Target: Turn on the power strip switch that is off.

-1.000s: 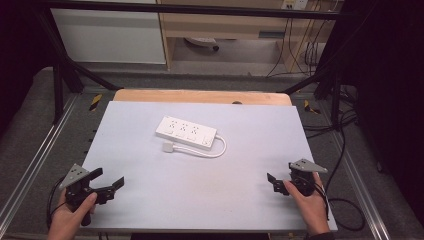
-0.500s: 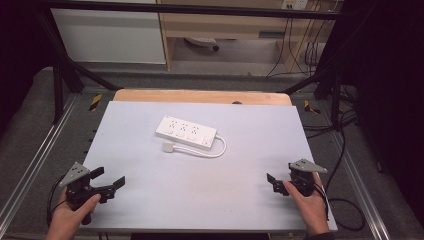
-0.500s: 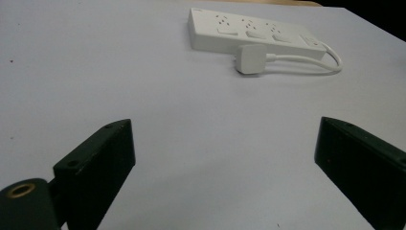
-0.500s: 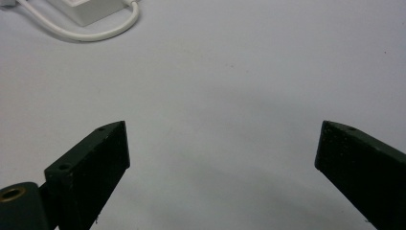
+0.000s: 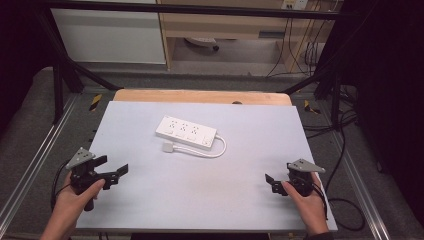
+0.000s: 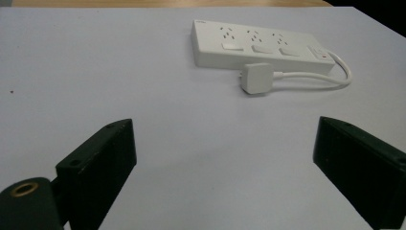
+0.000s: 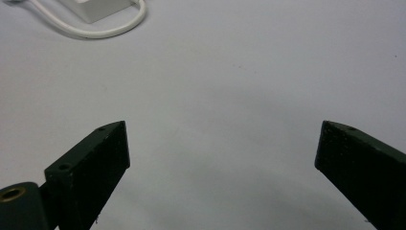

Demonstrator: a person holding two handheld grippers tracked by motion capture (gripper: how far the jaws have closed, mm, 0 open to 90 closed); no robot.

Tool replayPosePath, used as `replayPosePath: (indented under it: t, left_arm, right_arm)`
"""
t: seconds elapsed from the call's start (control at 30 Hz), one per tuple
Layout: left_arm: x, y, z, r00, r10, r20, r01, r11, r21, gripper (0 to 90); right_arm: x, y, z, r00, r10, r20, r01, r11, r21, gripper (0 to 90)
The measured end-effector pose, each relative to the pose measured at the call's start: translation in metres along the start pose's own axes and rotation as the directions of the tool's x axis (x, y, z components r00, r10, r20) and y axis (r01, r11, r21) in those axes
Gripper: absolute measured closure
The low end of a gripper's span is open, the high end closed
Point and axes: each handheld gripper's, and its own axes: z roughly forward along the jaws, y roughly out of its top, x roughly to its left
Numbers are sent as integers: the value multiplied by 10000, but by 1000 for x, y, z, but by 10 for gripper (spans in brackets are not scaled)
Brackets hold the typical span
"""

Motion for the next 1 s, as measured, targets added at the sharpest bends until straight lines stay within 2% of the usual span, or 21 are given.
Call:
replayPosePath:
  t: [0.13,0.23,0.3,0.43,0.67,1.0]
  left_arm:
    - [3,9,2,9999,35,-104,-35,10000,-7,76]
    - [4,14,5,9983,-516,275,521,9985,-179,80]
    - [4,17,7,9975,-626,327,632,9978,-176,81]
    - [4,24,13,9982,-524,299,523,9986,35,82]
    - [3,38,21,9998,-80,159,77,9997,221,83]
    - [-1,56,33,9990,325,308,-333,9992,230,78]
  right_arm:
    - [1,1,-1,10000,22,-76,-23,10000,-36,51]
    - [0,1,-1,10000,40,-77,-41,10000,-35,51]
    - [0,1,-1,9999,64,-82,-64,10000,-37,51]
    - [0,0,-1,9999,79,-70,-79,9999,-68,51]
    - [0,1,-1,9999,82,-83,-82,10000,-41,50]
    - [0,1,-1,9999,101,-124,-102,9999,-72,47]
